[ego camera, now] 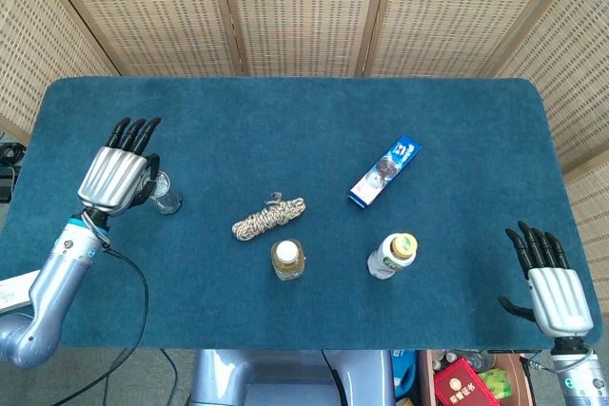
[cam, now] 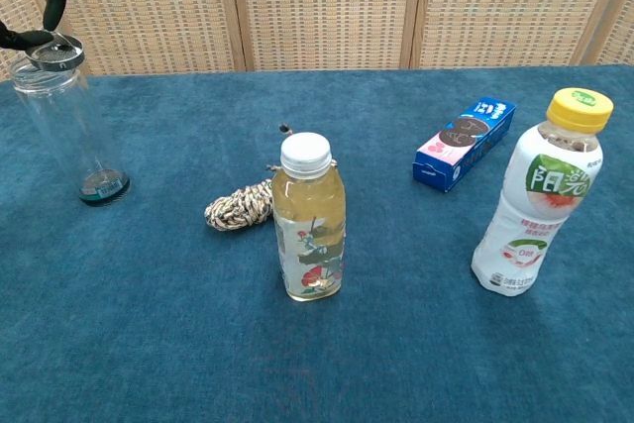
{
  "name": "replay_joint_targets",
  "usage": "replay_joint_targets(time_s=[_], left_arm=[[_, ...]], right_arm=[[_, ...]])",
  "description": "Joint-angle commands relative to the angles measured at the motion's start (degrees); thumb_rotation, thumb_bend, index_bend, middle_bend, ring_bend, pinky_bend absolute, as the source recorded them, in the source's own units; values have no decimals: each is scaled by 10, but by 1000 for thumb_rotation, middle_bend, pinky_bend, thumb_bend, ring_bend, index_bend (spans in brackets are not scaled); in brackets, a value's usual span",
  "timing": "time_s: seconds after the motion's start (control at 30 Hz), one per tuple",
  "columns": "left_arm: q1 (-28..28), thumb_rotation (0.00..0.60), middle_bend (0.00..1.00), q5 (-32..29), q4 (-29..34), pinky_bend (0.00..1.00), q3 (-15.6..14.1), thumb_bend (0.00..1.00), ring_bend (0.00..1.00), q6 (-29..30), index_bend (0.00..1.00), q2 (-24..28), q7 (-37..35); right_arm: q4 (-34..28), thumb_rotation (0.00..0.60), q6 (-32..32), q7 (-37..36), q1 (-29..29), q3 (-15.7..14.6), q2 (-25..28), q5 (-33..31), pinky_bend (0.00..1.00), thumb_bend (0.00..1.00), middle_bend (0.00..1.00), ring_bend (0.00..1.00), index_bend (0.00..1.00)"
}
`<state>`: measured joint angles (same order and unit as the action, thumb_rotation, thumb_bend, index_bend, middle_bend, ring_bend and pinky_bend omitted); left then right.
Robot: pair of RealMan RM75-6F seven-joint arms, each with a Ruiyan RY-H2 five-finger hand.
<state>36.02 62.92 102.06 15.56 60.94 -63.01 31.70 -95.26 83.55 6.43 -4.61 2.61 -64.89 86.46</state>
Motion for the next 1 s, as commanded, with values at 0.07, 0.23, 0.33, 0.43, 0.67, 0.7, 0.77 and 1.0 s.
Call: replay_joint_targets(time_s=[0.07, 0.23, 0.33, 0.43, 0.67, 0.7, 0.77, 1.0], left_arm=[[3, 600, 0, -13, -15, 0, 0, 415, 0, -2, 632, 4, -14], [3, 600, 0, -21, -27, 0, -5, 415, 0, -1, 632, 10, -24], [3, 600, 0, -23, -33, 0, -7, 415, 0, 0, 632, 13, -32], [4, 600, 0, -26, -39, 0, -8, 416, 0, -1, 632, 15, -37], [7, 600, 0, -32, -50, 0, -12, 416, 0, -2, 632, 15, -42], [8, 600, 0, -33, -52, 0, -12, 416, 0, -2, 632, 14, -44], [10, 600, 0, -36, -56, 0, -13, 416, 0, -4, 632, 12, -46], [19, 600, 0, -48, -72, 0, -17, 415, 0, -8, 632, 2, -46]], right_arm=[[0, 600, -1, 3, 0, -1, -2, 0, 35, 24, 0, 0, 0], [1, 600, -2, 4, -1, -1, -2, 0, 34, 24, 0, 0, 0], [0, 600, -2, 5, -1, -1, -3, -1, 34, 24, 0, 0, 0], [0, 600, -3, 6, -1, -1, -3, -1, 35, 24, 0, 0, 0], [0, 600, -4, 8, -2, -2, -3, -1, 34, 24, 0, 0, 0], [0, 600, -4, 8, -2, -2, -3, -2, 34, 24, 0, 0, 0], [0, 600, -5, 8, -2, -1, -3, -3, 34, 24, 0, 0, 0], [1, 600, -6, 6, -2, 0, -3, -6, 35, 24, 0, 0, 0]])
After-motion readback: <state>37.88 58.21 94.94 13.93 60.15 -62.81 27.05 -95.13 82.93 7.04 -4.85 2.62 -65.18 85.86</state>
